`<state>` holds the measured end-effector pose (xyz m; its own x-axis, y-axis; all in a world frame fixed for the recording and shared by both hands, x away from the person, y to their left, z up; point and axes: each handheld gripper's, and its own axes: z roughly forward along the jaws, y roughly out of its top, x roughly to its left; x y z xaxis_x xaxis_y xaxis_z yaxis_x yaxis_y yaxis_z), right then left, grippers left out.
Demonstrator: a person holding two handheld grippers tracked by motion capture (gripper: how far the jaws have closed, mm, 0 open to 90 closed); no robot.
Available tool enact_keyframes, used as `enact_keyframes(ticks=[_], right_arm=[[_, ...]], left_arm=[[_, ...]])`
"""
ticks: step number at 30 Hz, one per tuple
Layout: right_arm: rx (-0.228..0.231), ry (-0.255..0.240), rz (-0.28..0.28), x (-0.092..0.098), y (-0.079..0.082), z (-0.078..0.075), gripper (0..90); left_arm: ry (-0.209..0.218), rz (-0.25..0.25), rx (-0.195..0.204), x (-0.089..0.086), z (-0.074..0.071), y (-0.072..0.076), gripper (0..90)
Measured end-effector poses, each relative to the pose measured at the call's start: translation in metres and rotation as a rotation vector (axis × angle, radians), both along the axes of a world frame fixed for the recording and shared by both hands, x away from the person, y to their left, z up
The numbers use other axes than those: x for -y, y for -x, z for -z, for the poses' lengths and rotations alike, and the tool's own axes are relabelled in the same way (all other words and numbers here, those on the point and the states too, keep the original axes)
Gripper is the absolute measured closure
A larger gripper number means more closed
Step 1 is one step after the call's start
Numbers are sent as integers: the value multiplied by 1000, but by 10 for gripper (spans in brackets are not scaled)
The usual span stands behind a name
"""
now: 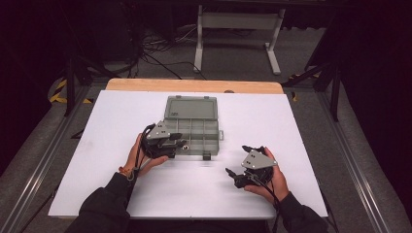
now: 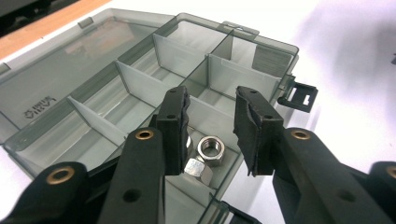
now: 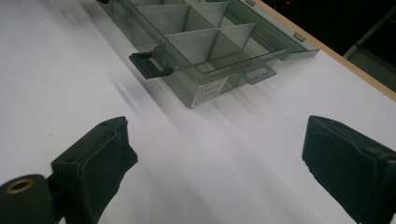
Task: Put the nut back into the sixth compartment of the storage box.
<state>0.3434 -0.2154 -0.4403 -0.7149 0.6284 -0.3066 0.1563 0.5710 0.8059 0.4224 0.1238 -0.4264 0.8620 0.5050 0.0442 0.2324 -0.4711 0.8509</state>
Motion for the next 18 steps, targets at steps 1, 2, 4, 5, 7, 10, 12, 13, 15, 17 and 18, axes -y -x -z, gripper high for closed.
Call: enact_keyframes(ticks=[1, 2, 4, 5, 7, 10, 12, 13, 15, 17, 18], right_arm=[[-1, -3, 1, 0, 0, 0, 82], [-3, -7, 2, 1, -1, -1, 82], [-6, -16, 4, 1, -2, -1, 82], [-10, -23, 6, 1, -3, -1, 82], [-11, -33, 15, 2, -5, -2, 82], [-14, -48, 19, 3, -7, -3, 82], [-19, -66, 25, 5, -10, -4, 82], [-24, -73, 29, 6, -11, -4, 82], [-31, -85, 32, 7, -13, -4, 82], [-33, -89, 37, 7, -13, -4, 82], [-32, -93, 44, 8, -14, -4, 82]], left_arm=[[-2, 1, 5, -1, 0, 1, 635], [-3, 1, 12, -2, -1, 3, 623], [-4, -3, 33, -4, -2, 6, 597], [-4, -2, 41, -5, -2, 8, 581], [-12, -9, 59, -7, -4, 11, 540], [-11, -8, 79, -11, -5, 16, 486], [-11, -19, 96, -14, -6, 19, 444], [-3, -25, 101, -16, -7, 20, 421], [-8, -39, 121, -20, -8, 24, 351], [-22, -48, 144, -23, -10, 27, 331], [-23, -54, 150, -24, -10, 28, 287]])
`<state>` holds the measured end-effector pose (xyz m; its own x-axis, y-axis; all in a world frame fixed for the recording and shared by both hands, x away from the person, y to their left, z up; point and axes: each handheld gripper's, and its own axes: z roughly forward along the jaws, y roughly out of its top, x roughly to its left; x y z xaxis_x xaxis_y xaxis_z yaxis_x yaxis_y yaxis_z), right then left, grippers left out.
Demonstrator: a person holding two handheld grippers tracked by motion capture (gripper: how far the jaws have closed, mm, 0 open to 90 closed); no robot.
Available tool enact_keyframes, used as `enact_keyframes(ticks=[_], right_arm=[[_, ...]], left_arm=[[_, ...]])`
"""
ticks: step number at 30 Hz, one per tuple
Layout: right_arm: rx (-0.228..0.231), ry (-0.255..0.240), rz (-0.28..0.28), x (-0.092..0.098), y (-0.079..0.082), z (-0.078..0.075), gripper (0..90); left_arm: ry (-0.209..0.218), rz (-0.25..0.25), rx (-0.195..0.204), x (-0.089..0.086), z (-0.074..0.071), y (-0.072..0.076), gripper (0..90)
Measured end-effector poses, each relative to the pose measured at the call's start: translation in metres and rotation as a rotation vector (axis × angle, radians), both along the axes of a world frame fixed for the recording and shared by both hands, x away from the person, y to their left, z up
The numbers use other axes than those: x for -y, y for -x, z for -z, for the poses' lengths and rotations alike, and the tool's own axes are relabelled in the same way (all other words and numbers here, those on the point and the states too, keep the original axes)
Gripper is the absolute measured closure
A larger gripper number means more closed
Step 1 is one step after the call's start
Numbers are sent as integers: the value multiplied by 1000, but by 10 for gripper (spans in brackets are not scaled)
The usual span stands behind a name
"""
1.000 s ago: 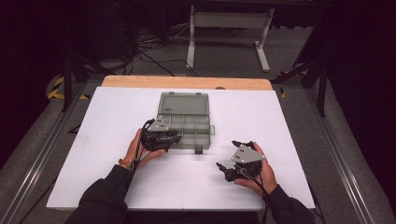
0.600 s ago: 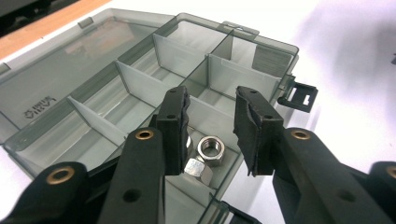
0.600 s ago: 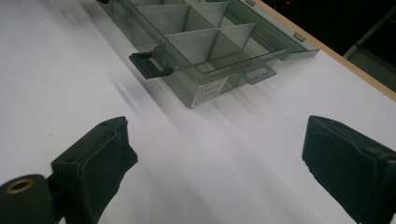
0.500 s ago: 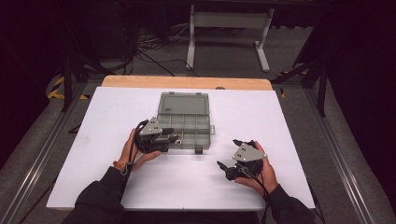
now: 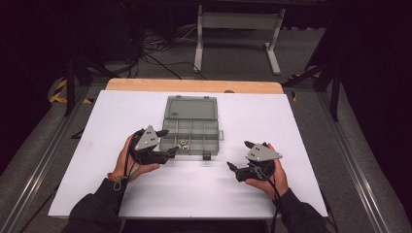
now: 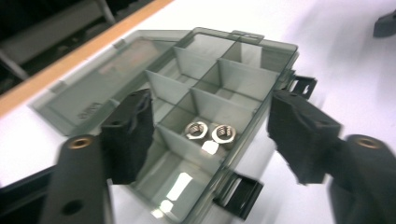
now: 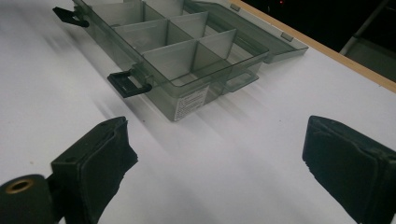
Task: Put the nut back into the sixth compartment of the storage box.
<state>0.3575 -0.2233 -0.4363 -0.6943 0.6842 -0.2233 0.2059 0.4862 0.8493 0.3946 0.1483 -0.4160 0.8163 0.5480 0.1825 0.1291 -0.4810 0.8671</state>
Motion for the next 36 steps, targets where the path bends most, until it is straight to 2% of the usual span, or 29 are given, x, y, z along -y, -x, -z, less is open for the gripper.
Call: enact_keyframes(ticks=[2, 4, 5, 9, 12, 14, 17, 22, 26, 29, 31, 36], right_arm=[[11, -6, 23, 1, -1, -2, 82], [17, -5, 30, 1, -2, -2, 82], [36, -2, 57, 1, -3, -4, 82], [59, -13, 80, 2, -6, -7, 83], [70, -32, 94, 3, -10, -11, 83], [78, -50, 115, 4, -14, -13, 82], [81, -70, 133, 5, -18, -15, 80], [70, -81, 120, 4, -24, -17, 76], [85, -75, 125, 3, -26, -18, 101], [92, -91, 120, 4, -28, -20, 111], [94, -95, 120, 5, -31, -21, 102], [96, -75, 112, 2, -38, -18, 73]], left_arm=[[-4, -24, 29, -7, -2, 4, 218], [-7, -40, 42, -9, -3, 6, 202], [-12, -58, 56, -11, -3, 7, 139], [-8, -91, 69, -20, -3, 9, 74], [3, -100, 52, -29, 0, 9, 44], [8, -105, 33, -35, 2, 8, 39], [16, -107, 31, -43, 3, 7, 26], [41, -107, 40, -58, 4, 4, 27], [37, -122, 52, -62, 4, 2, 33], [42, -131, 57, -65, 3, 0, 37], [55, -133, 53, -66, 3, -1, 39], [54, -136, 44, -67, 5, -4, 39]])
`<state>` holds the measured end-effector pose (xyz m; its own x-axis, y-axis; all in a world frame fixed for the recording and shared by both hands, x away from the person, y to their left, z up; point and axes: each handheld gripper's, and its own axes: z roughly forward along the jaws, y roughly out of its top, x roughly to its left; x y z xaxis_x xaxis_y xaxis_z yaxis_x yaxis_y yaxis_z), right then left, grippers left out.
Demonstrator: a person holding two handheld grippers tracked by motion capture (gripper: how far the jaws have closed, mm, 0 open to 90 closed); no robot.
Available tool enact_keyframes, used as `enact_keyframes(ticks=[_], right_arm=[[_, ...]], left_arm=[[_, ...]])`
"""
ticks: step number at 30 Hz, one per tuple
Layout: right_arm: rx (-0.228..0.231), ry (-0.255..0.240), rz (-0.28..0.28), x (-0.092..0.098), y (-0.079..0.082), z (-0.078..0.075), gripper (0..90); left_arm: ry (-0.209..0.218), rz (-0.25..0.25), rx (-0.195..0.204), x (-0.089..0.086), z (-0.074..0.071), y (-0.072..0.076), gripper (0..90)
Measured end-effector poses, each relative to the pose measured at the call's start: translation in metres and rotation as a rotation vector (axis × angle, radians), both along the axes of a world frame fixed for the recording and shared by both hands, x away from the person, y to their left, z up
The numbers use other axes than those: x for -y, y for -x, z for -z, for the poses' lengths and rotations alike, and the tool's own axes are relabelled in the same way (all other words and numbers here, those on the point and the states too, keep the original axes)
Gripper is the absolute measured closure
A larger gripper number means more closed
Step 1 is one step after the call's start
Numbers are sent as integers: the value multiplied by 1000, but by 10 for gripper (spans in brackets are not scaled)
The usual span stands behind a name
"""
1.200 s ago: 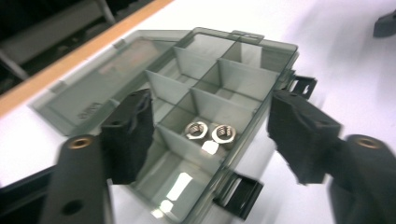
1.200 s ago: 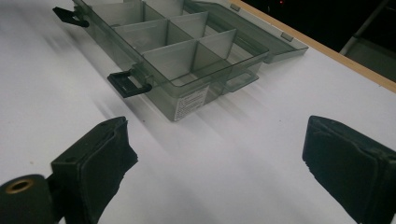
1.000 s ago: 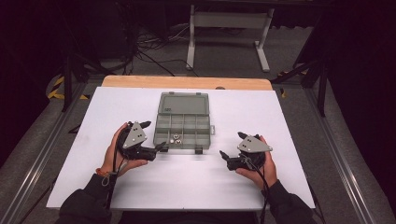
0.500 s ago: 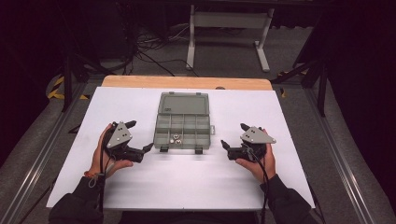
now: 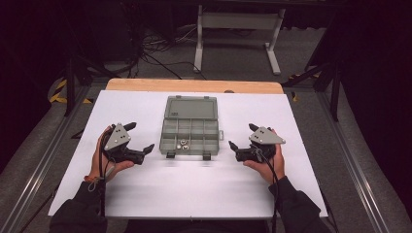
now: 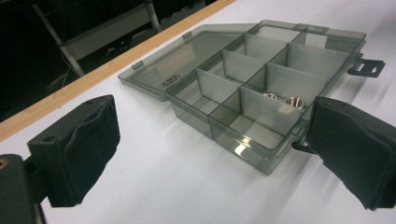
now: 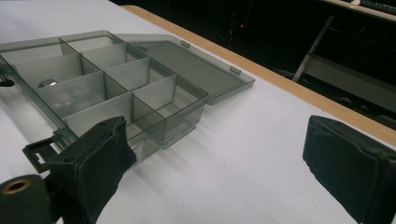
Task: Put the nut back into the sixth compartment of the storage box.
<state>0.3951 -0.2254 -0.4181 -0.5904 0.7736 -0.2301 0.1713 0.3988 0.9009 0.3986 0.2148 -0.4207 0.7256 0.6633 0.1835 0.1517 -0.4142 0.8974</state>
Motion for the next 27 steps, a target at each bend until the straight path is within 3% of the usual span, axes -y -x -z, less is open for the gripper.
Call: enact_keyframes(ticks=[7, 15, 18, 27], right_arm=[[-9, 35, 8, -6, -6, 4, 74], [-54, 1, 53, -4, -24, 7, 100], [-45, -26, 73, -2, -30, 5, 108], [-61, -31, 74, -6, -38, 4, 107]], left_arm=[[-1, -1, 0, 0, 0, -5, 51], [18, -25, -23, -5, 4, -11, 50], [23, -34, -33, -7, 5, -13, 49], [23, -35, -37, -7, 6, -15, 48]])
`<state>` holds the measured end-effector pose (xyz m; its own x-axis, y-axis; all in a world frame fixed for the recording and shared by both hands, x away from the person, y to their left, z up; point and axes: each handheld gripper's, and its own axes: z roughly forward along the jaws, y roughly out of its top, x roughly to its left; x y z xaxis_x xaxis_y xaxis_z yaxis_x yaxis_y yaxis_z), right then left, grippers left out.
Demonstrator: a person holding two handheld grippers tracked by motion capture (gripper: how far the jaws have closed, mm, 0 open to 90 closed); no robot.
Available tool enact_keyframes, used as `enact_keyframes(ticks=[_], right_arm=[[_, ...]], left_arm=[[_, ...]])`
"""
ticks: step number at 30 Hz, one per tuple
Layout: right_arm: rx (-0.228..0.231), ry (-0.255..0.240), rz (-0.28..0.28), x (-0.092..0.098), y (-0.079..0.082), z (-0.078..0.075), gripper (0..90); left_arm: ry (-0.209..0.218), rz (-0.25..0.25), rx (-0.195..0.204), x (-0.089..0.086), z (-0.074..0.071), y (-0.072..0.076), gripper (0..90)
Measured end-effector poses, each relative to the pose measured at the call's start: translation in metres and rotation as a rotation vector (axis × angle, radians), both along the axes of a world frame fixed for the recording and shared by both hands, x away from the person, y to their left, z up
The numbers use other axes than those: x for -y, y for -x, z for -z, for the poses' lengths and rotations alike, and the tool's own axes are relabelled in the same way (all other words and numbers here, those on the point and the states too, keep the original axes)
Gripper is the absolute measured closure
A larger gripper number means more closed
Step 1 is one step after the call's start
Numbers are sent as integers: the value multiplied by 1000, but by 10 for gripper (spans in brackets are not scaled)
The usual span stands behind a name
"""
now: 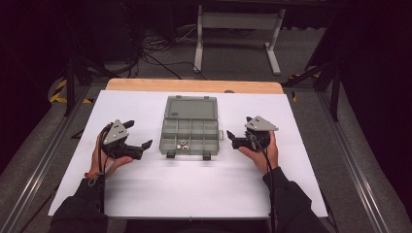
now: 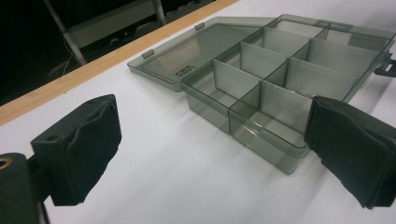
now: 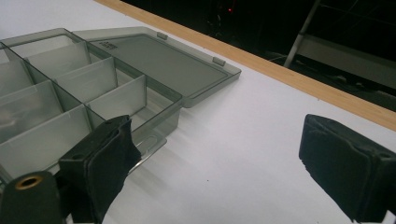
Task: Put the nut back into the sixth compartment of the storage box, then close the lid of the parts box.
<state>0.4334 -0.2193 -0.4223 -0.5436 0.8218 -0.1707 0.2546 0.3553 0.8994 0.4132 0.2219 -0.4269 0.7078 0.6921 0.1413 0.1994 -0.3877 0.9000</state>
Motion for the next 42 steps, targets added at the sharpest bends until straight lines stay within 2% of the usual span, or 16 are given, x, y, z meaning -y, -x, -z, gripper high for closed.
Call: enact_keyframes(ticks=[5, 7, 10, 11, 13, 16, 19, 20, 24, 26, 28, 31, 35, 37, 38, 42], right_arm=[[-3, 3, -13, -3, -2, -2, 107], [-9, 5, -17, -4, -3, -1, 114], [-11, 13, -27, -4, -4, -1, 174], [-12, 15, -35, -4, -5, -2, 193], [-17, 56, -41, -6, -7, -3, 252], [-45, 27, -35, -5, -17, -7, 322], [-61, 33, -9, -6, -32, -12, 334], [-80, 36, 2, -6, -38, -14, 335], [-99, 41, 30, -7, -52, -19, 371], [-136, 69, 54, -7, -67, -21, 392], [-141, 64, 62, -7, -71, -21, 427], [-188, 80, 68, -8, -84, -18, 503], [-247, 133, 28, -14, -97, -11, 704], [-280, 162, -5, -18, -101, -5, 780], [-302, 202, -28, -24, -104, -1, 841], [-330, 233, -60, -33, -108, 3, 877]], left_arm=[[-15, 3, -6, 3, 0, -1, 49], [-16, 11, -22, 4, 1, -2, 50], [-58, 8, -25, 6, 1, -5, 67], [-56, -4, -30, 6, 0, -7, 80], [-64, -22, -38, 4, -1, -13, 91], [-56, -54, -55, 2, 0, -24, 109], [-65, -71, -53, 1, -1, -34, 131], [-56, -76, -58, 1, -2, -39, 145], [-82, -75, -86, 5, -6, -57, 186], [-103, -73, -113, 9, -9, -71, 266], [-106, -71, -128, 11, -9, -76, 297], [-121, -59, -173, 15, -7, -91, 436], [-158, -46, -224, 24, 0, -108, 677], [-210, -49, -246, 31, 4, -115, 762], [-232, -34, -271, 37, 7, -119, 812], [-255, -36, -289, 43, 9, -124, 860]])
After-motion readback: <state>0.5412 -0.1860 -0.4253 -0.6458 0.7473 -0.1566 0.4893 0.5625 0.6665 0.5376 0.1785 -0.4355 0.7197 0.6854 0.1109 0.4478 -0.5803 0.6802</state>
